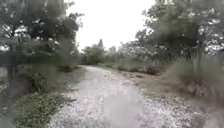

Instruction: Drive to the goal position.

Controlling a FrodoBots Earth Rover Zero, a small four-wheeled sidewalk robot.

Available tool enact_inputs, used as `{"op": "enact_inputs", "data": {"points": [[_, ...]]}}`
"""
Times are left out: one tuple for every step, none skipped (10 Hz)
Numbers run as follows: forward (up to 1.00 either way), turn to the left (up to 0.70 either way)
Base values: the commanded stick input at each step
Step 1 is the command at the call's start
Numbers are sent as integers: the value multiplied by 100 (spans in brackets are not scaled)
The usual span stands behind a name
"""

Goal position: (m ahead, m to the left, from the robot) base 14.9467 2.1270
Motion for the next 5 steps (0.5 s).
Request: {"op": "enact_inputs", "data": {"points": [[46,0],[34,0],[30,0],[30,0],[30,0]]}}
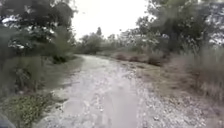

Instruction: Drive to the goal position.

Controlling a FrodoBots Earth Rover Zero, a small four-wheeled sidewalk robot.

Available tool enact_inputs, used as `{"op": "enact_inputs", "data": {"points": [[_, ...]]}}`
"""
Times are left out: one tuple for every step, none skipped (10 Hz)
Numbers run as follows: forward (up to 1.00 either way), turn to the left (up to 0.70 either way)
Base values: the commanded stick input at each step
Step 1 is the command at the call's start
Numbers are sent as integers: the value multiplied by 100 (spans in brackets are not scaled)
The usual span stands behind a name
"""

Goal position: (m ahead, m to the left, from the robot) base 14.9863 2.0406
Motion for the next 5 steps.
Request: {"op": "enact_inputs", "data": {"points": [[30,0],[30,0],[30,0],[30,0],[30,0]]}}
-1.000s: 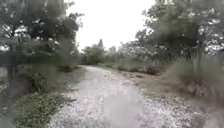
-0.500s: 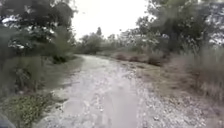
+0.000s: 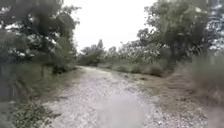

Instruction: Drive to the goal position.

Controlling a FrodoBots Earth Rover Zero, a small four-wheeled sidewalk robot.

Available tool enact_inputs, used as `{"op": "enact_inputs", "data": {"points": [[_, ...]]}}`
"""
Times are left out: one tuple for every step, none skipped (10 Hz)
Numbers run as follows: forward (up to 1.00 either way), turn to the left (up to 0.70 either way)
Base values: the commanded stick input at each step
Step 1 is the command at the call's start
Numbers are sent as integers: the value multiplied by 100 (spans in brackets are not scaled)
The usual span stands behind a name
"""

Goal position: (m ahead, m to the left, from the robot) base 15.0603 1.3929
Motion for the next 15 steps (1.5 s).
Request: {"op": "enact_inputs", "data": {"points": [[30,0],[30,0],[30,0],[30,0],[30,0],[30,0],[30,0],[30,0],[30,0],[30,0],[30,0],[30,0],[30,0],[30,0],[30,0]]}}
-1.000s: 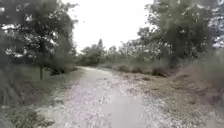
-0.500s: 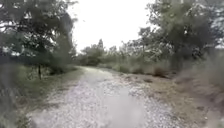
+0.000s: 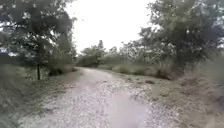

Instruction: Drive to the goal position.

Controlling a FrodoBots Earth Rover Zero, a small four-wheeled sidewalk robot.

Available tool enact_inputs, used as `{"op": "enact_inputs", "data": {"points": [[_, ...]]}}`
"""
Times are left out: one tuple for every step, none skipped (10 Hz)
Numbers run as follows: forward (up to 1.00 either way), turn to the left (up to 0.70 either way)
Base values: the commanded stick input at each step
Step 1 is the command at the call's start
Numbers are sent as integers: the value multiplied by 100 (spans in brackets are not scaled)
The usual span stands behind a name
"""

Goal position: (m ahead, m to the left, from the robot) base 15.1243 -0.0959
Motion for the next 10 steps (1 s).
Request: {"op": "enact_inputs", "data": {"points": [[30,0],[30,0],[30,0],[30,0],[30,0],[30,0],[30,0],[30,0],[30,0],[30,0]]}}
